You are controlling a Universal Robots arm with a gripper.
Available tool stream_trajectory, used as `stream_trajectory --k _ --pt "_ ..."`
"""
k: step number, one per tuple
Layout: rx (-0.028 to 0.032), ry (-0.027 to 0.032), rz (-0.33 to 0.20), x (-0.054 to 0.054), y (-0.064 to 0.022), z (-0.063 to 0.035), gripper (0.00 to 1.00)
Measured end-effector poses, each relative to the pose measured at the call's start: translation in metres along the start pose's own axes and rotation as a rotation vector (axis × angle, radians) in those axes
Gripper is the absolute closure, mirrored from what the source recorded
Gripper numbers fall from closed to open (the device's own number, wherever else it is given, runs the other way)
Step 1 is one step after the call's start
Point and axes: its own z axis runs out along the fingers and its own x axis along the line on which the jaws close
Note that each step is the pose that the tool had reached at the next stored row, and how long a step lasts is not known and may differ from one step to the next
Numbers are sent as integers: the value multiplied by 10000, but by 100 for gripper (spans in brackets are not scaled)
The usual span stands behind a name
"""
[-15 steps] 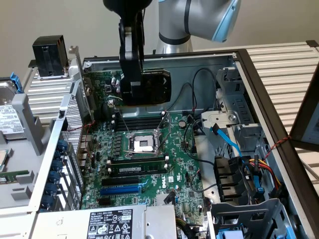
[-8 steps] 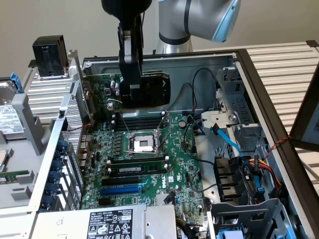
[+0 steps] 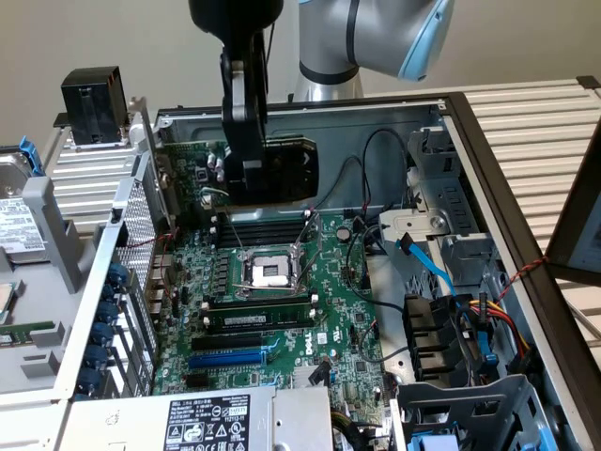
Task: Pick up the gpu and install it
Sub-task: 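Insert the gpu into the slot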
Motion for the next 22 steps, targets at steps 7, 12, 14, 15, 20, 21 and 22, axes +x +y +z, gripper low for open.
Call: stream_trajectory --k 7,12,14,15,20,21,22 --pt "-7 89 -141 21 10 64 73" --pt "-7 385 -153 10 11 70 73" --pt "-29 36 -139 31 11 70 73" --pt "-63 -246 -129 54 11 73 73" --pt "-178 -186 -44 70 11 108 73" --pt "-175 -109 -38 70 11 111 73" --pt "-168 0 -34 71 12 113 73"
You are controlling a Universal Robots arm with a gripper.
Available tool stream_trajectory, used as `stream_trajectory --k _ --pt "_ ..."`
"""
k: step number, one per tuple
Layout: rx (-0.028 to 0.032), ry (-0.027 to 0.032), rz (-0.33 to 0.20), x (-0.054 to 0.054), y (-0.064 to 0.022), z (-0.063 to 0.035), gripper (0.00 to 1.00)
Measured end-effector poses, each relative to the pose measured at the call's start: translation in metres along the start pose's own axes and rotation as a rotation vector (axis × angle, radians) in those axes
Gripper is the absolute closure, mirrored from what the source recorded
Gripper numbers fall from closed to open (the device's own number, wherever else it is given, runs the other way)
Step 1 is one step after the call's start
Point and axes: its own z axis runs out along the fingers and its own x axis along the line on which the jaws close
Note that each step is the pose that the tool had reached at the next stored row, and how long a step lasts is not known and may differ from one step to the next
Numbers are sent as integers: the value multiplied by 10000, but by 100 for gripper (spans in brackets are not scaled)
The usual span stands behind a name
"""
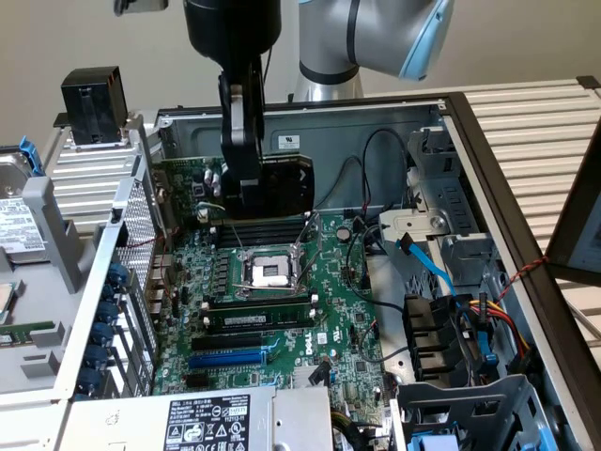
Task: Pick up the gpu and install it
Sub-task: 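Insert the gpu into the slot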
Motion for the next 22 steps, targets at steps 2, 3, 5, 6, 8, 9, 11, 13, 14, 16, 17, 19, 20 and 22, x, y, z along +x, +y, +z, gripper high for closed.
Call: stream_trajectory --k 2,3,5,6,8,9,11,13,14,16,17,19,20,22 --pt "12 202 4 0 4 7 73" --pt "14 206 4 1 5 7 73" --pt "13 191 4 1 6 8 73" --pt "13 153 6 2 15 12 73" --pt "14 36 7 4 29 20 73" --pt "13 36 6 4 30 20 73" --pt "13 36 7 6 34 41 73" --pt "13 38 8 7 40 76 73" --pt "13 40 7 8 44 94 73" --pt "14 40 8 9 53 130 73" --pt "13 40 7 10 60 149 73" --pt "14 39 8 14 79 184 73" --pt "14 39 8 19 89 202 73" --pt "12 42 5 55 111 237 73"
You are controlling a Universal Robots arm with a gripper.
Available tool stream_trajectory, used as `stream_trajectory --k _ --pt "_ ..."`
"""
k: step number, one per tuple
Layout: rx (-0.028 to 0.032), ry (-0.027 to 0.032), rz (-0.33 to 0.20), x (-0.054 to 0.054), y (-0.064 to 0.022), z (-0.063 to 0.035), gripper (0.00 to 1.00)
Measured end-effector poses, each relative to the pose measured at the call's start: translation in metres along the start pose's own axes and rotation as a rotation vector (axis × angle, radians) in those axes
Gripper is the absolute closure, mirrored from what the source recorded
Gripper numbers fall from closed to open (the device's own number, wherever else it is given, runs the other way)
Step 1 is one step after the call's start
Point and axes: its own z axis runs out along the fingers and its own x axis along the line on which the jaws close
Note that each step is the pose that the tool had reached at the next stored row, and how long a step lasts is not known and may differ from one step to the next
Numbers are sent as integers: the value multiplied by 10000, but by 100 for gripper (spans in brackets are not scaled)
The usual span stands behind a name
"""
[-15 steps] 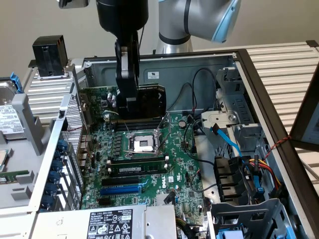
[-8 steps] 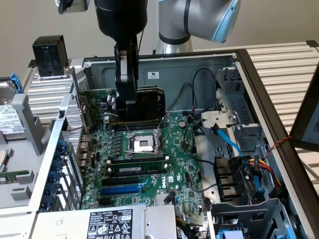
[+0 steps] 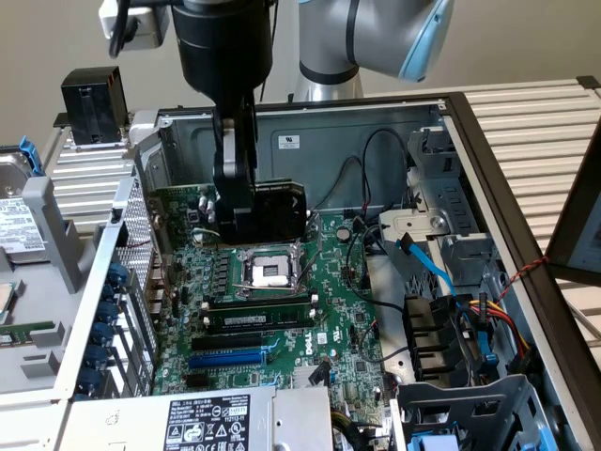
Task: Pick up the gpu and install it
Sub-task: 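Insert the gpu into the slot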
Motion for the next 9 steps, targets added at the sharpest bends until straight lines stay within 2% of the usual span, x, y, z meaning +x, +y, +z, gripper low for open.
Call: stream_trajectory --k 9 --pt "3 -4 13 208 34 161 73"
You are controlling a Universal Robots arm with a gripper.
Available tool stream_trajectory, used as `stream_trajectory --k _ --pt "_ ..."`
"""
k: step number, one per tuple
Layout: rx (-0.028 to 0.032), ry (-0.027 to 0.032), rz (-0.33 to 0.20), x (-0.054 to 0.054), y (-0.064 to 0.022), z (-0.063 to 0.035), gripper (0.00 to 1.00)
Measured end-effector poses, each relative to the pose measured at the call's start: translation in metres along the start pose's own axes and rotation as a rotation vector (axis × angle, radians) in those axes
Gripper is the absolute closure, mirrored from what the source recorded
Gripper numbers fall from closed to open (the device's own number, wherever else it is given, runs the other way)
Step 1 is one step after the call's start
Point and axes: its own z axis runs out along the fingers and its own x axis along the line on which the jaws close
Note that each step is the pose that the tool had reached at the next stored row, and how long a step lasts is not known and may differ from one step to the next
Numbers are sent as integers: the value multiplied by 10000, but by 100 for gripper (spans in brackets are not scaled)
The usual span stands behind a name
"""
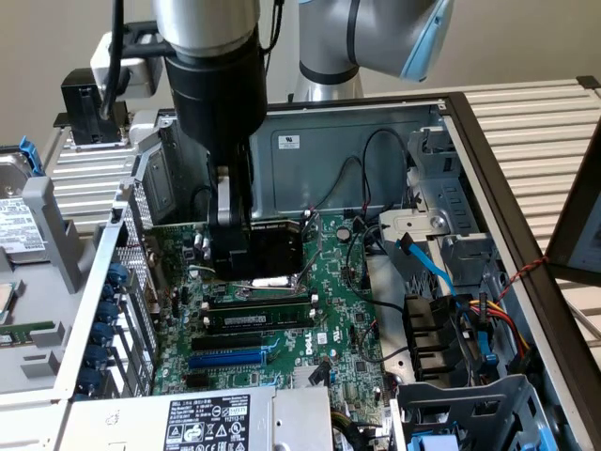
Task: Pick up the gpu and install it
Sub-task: 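Insert the gpu into the slot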
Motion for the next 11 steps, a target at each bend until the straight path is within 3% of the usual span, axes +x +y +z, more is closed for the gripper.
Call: stream_trajectory --k 3,7,11 --pt "0 4 5 10 2 52 73" --pt "3 70 3 -16 5 119 73" --pt "3 74 3 -16 35 191 73"
